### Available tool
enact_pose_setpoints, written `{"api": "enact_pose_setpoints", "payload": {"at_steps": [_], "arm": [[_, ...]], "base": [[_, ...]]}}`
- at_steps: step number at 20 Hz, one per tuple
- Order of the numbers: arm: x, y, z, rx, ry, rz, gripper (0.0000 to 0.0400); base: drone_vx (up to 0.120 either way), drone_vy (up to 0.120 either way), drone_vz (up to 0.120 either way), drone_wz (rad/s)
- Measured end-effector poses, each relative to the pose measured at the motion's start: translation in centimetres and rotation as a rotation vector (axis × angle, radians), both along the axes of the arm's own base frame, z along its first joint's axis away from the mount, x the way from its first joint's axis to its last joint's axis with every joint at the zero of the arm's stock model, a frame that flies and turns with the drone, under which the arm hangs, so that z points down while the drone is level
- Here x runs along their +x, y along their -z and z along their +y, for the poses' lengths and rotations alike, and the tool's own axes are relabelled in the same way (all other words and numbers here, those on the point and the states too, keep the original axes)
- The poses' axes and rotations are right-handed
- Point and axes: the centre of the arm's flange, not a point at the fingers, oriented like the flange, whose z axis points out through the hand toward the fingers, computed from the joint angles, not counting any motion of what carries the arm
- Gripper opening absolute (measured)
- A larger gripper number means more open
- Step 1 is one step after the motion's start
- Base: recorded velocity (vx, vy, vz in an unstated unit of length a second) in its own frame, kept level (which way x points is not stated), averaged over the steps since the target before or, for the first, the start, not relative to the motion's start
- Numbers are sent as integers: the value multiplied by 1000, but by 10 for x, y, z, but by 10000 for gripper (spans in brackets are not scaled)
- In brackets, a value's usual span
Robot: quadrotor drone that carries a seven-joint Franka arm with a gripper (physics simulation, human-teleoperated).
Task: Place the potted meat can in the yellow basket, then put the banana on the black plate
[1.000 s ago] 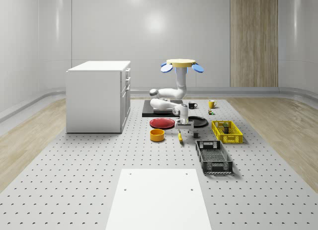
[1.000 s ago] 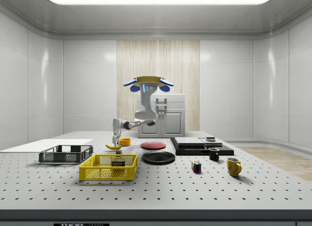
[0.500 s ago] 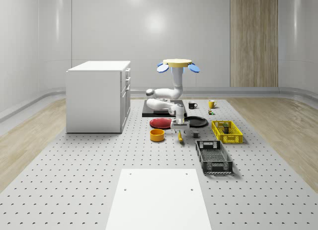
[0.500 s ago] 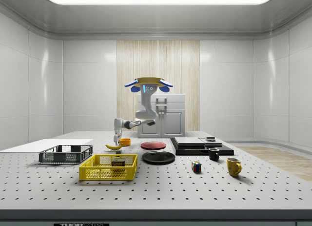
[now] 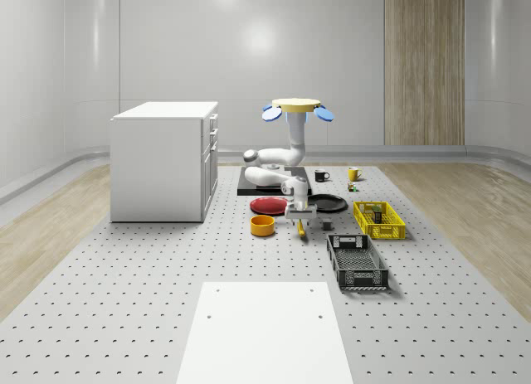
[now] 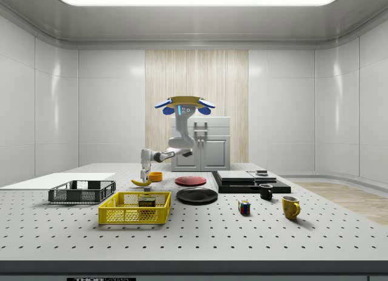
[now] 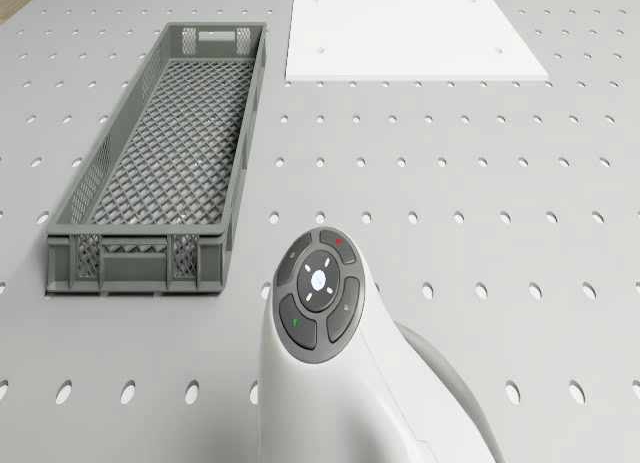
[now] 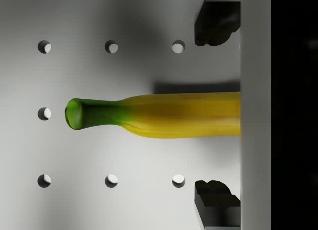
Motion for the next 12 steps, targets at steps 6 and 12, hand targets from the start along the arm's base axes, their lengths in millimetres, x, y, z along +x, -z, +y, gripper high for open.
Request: {"api": "enact_pose_setpoints", "payload": {"at_steps": [6,12], "arm": [[10,-5,0,0,0,0,400],[12,-15,0,0,0,0,400]], "base": [[0,0,0,0],[0,0,0,0]]}}
